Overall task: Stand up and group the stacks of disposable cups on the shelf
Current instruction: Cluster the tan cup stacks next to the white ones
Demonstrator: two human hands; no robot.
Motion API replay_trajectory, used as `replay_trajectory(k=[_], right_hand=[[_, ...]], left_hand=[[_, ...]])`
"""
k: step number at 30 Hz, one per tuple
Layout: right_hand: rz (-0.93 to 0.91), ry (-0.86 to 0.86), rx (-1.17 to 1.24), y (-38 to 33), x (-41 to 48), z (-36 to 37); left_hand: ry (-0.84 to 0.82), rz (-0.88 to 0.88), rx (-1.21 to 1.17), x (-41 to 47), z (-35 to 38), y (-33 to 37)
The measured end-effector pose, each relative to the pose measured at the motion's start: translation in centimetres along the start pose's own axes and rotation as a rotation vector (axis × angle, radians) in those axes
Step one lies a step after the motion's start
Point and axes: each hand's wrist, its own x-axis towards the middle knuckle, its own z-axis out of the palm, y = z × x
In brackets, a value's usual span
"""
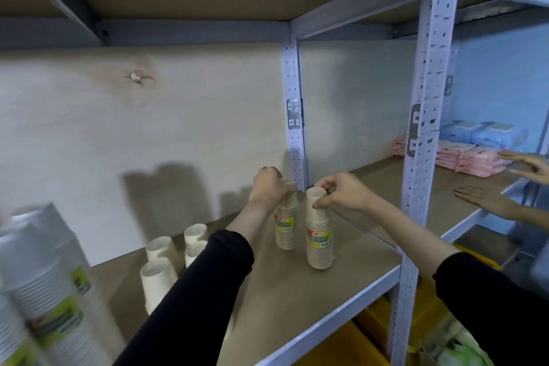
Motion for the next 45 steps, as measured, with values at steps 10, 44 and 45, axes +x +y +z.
replay_trajectory(k=[10, 44, 45], right_hand=[[-0.022, 0.043, -0.057, -3.7, -5.2, -0.6], [-0.173, -0.427, 0.12, -10.0, -7.8, 12.9], [-0.172, -0.424, 0.121, -10.0, -7.8, 13.0]], left_hand=[[0.028, 0.122, -0.011, -6.5, -3.1, 1.5], [0.163, -0.143, 0.29, -19.3, -12.0, -9.7], [0.154, -0.138, 0.303, -19.4, -11.8, -9.8]])
